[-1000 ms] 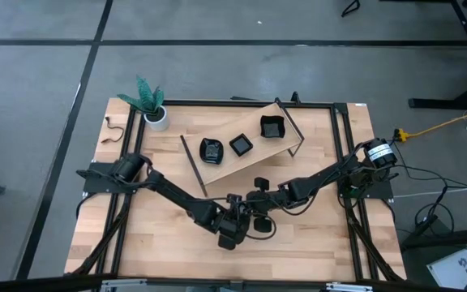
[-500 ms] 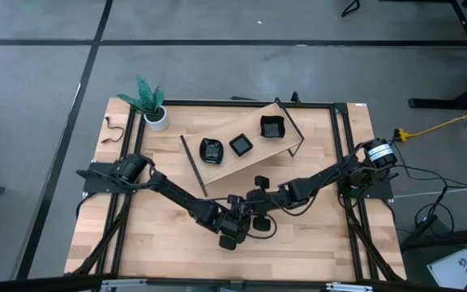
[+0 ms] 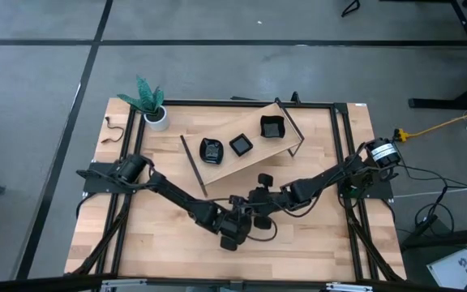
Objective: Pick & Place Mini shaped plates
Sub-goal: Stack the black square plate on top of the black square plate on the shelf
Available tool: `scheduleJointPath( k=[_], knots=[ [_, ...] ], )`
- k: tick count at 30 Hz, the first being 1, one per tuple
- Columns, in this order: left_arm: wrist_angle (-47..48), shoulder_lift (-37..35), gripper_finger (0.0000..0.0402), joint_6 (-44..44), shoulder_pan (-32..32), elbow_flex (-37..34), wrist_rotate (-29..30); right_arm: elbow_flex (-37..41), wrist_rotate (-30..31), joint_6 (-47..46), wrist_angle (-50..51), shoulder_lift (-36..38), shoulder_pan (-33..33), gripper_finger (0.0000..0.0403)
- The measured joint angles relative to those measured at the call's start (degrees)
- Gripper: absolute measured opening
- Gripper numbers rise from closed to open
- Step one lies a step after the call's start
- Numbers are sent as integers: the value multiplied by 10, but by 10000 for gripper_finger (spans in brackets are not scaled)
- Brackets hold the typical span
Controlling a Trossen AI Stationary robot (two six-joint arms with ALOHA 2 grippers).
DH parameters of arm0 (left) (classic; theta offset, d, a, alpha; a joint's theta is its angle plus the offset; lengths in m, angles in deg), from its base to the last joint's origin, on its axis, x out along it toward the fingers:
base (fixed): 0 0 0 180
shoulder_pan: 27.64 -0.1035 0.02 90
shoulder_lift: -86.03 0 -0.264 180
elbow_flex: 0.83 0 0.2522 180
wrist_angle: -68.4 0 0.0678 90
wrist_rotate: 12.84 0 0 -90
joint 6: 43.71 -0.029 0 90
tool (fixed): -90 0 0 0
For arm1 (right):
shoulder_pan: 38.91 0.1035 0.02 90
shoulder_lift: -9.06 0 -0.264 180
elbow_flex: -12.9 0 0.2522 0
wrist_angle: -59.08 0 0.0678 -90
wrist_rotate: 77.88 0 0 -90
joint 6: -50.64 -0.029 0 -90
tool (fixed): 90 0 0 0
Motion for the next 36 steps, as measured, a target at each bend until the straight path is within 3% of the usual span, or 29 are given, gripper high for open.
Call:
scheduleJointPath(
  k=[6,17,29,36],
  knots=[
    [-13,-13,2,-40,28,5,72,0,0,4,-4,0,0,113],
    [10,-3,2,-11,-10,7,22,0,0,2,-8,0,0,113],
    [11,-2,2,-17,-9,6,22,1,0,3,-8,-1,-1,113],
    [-8,-7,2,-42,8,6,67,1,0,4,-9,-1,-1,113]
  ],
)
